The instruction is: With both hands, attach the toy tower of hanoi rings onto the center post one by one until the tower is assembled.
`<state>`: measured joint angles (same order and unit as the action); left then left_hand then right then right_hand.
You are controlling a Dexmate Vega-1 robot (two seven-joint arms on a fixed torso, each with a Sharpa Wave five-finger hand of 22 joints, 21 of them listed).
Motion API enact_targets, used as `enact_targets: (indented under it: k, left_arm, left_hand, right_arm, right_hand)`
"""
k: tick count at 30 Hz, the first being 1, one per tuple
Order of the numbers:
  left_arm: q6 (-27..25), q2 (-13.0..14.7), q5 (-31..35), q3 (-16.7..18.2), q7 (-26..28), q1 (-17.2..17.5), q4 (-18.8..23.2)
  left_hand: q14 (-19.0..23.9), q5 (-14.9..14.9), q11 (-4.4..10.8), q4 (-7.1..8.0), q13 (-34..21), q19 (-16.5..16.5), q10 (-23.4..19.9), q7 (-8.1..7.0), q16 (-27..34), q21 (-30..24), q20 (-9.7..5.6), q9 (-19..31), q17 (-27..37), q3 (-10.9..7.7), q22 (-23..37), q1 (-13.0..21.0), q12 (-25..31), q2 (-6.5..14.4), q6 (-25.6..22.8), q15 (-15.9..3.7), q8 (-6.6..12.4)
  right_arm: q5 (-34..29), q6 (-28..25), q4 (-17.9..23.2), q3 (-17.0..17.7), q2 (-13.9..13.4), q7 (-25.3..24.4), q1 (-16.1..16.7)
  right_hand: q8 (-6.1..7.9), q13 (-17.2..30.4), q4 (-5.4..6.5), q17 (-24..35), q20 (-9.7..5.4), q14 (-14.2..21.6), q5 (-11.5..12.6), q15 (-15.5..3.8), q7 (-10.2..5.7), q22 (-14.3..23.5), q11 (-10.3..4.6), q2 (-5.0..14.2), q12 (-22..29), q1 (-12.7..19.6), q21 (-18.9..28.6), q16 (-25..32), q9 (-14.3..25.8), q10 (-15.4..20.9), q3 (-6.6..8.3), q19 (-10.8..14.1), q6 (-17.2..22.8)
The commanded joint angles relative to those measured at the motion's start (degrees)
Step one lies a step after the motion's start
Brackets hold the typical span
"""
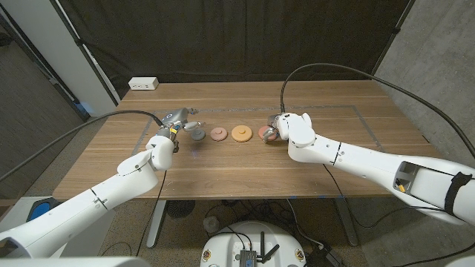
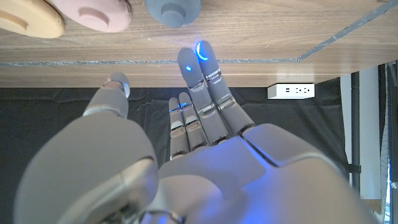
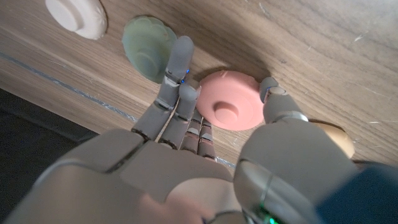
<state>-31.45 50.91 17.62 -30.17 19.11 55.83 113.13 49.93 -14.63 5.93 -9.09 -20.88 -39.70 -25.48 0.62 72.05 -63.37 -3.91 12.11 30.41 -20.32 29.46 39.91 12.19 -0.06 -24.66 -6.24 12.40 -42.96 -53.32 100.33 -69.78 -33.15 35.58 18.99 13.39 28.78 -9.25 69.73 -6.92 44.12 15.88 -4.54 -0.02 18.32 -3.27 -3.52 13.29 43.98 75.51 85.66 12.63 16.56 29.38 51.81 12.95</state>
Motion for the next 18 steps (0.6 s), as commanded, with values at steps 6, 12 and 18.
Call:
enact_targets:
  k: [6,12,18]
  left_arm:
    - [0.5,0.0,-0.3,0.0,0.1,-0.1,-0.4]
    - [0.3,-0.1,-0.4,-0.1,-0.2,-0.3,-0.3]
    - [0.4,-0.3,-0.3,-0.2,0.0,-0.3,0.0]
  left_hand:
    - [-0.3,-0.3,-0.09,-0.12,-0.2,0.3,-0.5,-0.01,0.3,-0.4,-4.50,0.2,0.2,-0.14,-0.1,0.0,-0.1,0.6,-0.8,-6.29,-0.15]
    - [-0.3,-0.3,0.02,-0.12,-0.2,0.3,-0.5,-0.03,0.3,-0.5,-4.46,0.2,0.2,-0.16,-0.2,0.0,-0.1,0.6,-0.7,-6.28,-0.18]
    - [-0.4,-0.4,-0.02,-0.13,-0.2,0.3,-0.6,-0.01,0.3,-0.7,-4.42,0.2,0.2,-0.23,-0.3,0.0,-0.1,0.7,-0.8,-6.30,-0.15]
  right_arm:
    - [2.3,1.9,0.8,2.3,-1.2,-5.4,2.8]
    - [3.5,2.9,2.0,3.6,-2.1,-7.2,4.0]
    - [4.9,3.5,2.8,5.0,-2.6,-8.9,5.4]
  right_hand:
    - [2.04,1.7,-0.32,1.0,-5.61,6.6,1.1,-7.88,-1.54,1.2,-3.09,1.16,2.0,1.7,4.6,3.8,0.4,8.0,0.31,5.2,5.9]
    - [2.59,2.2,-0.56,1.3,-5.74,12.0,1.6,-7.99,-1.36,3.0,-2.64,1.48,2.6,3.2,7.3,4.8,0.5,10.9,0.84,7.9,8.0]
    - [2.85,2.4,-0.58,1.3,-5.79,14.1,1.9,-8.01,-1.49,3.0,-2.92,1.62,2.7,3.9,7.7,4.7,0.5,11.9,1.17,8.4,9.0]
